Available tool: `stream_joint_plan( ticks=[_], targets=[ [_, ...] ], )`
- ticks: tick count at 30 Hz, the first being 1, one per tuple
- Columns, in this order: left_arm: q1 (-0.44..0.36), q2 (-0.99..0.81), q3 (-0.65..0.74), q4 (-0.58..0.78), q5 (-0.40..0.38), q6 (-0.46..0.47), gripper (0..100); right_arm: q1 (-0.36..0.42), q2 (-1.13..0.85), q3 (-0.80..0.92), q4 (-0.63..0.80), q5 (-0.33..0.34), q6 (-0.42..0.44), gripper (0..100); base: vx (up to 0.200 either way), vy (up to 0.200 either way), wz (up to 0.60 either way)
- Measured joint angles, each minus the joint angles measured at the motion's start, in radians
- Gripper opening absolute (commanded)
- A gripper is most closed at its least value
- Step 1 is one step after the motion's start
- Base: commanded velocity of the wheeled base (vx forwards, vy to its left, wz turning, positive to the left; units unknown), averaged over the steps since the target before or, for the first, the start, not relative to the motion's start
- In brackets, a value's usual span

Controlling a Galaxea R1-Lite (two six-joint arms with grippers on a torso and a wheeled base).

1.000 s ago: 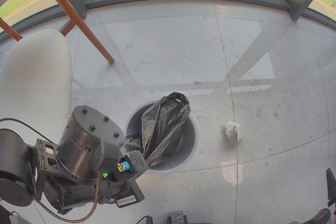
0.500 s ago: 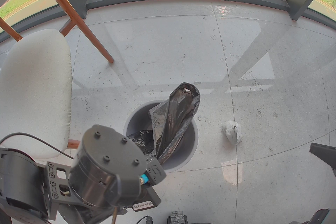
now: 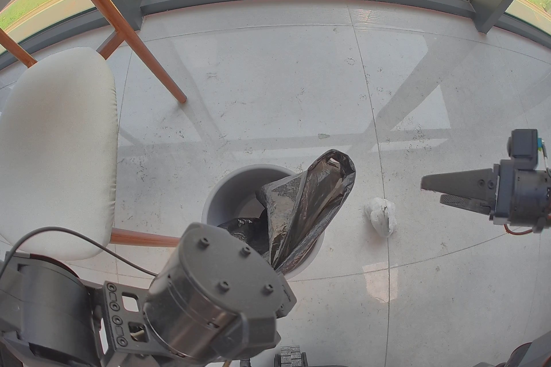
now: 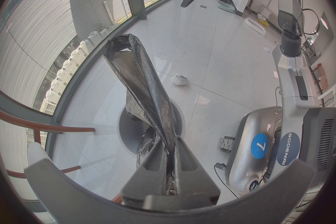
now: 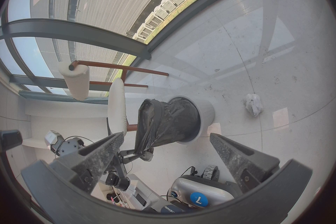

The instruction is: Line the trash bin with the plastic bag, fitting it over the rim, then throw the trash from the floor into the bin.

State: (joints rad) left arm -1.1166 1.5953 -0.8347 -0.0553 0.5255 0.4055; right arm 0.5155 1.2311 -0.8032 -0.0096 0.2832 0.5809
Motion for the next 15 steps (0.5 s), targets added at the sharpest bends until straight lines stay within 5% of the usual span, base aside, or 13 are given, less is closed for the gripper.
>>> stream_joint_plan(
  ticks=[15],
  targets=[
    [-0.006,0.021,-0.014,0.004,0.013,0.007,0,0.136,0.258,-0.131,-0.009,-0.084,-0.002,100,0.0,0.0,0.0]
  ],
)
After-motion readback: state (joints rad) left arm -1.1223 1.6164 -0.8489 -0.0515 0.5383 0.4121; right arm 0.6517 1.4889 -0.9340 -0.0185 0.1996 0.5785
